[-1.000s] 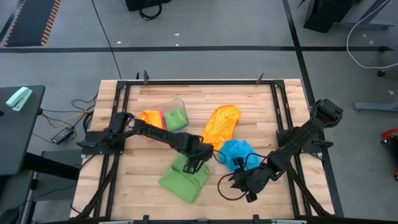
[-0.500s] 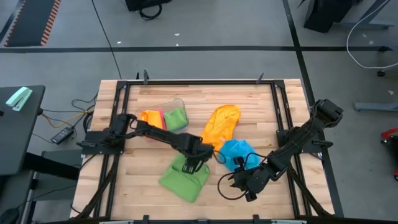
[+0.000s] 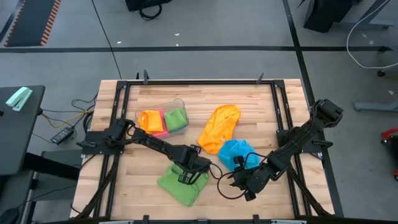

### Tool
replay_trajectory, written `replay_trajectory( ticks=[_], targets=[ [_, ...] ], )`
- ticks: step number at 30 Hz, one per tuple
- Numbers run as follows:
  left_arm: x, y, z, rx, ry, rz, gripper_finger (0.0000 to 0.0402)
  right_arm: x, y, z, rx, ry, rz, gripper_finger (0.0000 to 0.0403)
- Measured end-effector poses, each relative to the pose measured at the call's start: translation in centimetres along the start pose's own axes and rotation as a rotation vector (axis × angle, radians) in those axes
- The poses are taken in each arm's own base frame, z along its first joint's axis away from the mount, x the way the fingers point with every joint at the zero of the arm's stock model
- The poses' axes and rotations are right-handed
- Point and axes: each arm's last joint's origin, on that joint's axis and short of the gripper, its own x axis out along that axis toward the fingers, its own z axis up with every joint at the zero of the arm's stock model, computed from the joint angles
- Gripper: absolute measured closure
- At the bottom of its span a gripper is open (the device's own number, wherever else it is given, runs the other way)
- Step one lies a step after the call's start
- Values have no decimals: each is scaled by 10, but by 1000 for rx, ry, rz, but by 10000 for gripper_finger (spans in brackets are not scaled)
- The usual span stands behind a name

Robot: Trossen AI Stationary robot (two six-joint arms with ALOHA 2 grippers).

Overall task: Fold microfiber towels
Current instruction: Fold the green microfiber towel

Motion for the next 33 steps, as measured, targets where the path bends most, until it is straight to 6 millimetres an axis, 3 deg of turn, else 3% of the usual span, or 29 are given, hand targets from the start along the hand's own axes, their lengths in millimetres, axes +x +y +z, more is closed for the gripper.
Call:
replay_trajectory(
  ticks=[8,14,23,27,33],
  targets=[
    [-10,-1,-1,87,-8,121,395,0,0,0,5,-1,1,270],
    [-27,28,-3,68,-29,194,397,0,0,0,6,-4,-8,270],
    [-27,62,-7,58,-9,273,399,0,-1,0,5,-11,-25,270],
    [-37,56,-5,65,-28,301,399,0,-1,0,5,-10,-25,270],
    [-50,24,-5,100,-25,368,399,0,-1,0,4,-13,-39,270]
  ],
)
